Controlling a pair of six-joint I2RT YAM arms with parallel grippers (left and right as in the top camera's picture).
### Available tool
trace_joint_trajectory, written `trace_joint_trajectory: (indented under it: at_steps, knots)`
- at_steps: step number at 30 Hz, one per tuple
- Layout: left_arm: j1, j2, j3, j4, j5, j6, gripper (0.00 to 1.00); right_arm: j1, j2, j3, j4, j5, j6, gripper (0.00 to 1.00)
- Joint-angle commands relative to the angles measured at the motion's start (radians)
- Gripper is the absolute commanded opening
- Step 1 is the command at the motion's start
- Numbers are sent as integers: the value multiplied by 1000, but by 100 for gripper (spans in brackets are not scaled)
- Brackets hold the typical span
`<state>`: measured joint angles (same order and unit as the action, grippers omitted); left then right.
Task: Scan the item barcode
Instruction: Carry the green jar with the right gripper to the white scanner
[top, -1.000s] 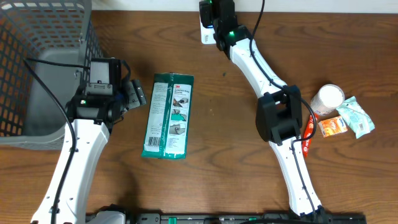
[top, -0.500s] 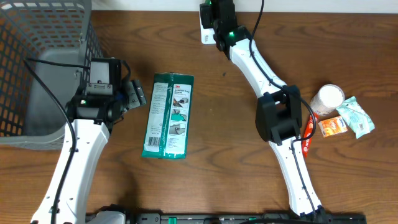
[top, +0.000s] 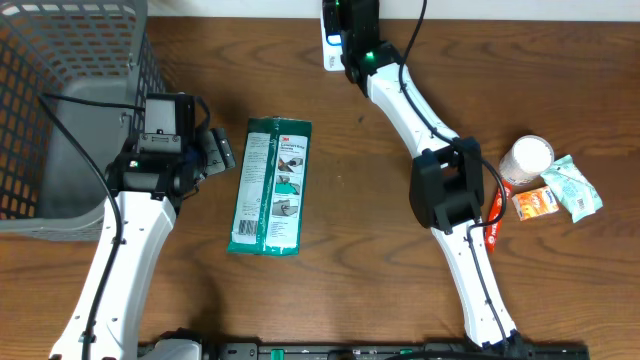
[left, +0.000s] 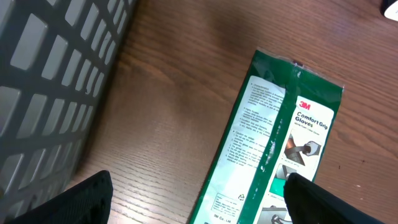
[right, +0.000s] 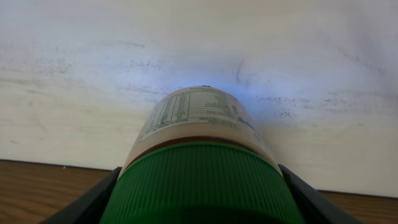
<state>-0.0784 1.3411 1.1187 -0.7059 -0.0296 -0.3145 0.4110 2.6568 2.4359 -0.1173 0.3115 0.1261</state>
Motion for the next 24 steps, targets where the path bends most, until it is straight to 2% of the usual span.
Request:
trace_joint_trajectory:
  at_steps: [1,13,19,22,24]
  knots:
    - [4,-2,-2,0,-9,2,85,13,8,16,24,36,15,1]
    - [4,-2,-2,0,-9,2,85,13,-15,17,47,35,17,1]
    - [4,-2,-2,0,-9,2,85,13,-208,17,-212,3,19,1]
    - [4,-2,-2,0,-9,2,85,13,-336,17,-412,-60,19,1]
    - [4,-2,-2,0,-9,2,85,12,-460,17,-625,-74,18,1]
